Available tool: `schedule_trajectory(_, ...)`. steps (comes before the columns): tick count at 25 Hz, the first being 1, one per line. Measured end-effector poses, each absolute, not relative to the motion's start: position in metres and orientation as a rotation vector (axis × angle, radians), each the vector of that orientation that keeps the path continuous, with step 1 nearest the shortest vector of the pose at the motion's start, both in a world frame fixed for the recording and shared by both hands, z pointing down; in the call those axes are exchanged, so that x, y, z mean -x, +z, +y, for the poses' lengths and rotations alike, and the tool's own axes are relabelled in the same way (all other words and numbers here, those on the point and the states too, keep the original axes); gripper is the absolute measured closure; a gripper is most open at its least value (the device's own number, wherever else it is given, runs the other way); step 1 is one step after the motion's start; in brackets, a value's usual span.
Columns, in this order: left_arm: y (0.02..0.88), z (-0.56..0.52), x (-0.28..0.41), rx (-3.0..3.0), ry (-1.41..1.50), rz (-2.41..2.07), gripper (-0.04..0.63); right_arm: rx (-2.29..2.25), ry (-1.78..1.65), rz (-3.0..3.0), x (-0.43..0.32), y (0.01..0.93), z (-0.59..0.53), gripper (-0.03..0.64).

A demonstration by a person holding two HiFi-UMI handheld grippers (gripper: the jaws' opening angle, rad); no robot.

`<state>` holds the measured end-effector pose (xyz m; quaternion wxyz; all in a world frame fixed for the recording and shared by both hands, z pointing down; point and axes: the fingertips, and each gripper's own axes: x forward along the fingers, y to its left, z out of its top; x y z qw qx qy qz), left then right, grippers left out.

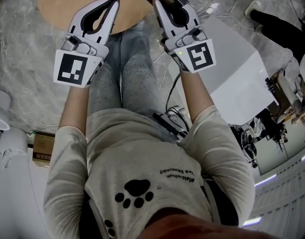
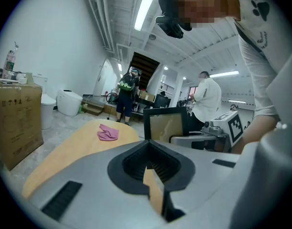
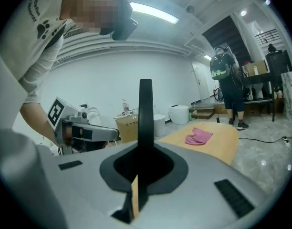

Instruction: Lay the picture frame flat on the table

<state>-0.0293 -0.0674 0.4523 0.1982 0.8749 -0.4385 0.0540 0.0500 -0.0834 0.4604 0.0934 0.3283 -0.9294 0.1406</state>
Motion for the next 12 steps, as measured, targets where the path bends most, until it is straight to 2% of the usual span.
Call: schedule_trajectory(12,0.49,-0.068,0.034,-2.431,0.198,-1.214,0.586,-0.942,0.448,-2.761,-0.041,0.494,-0.085,0.598)
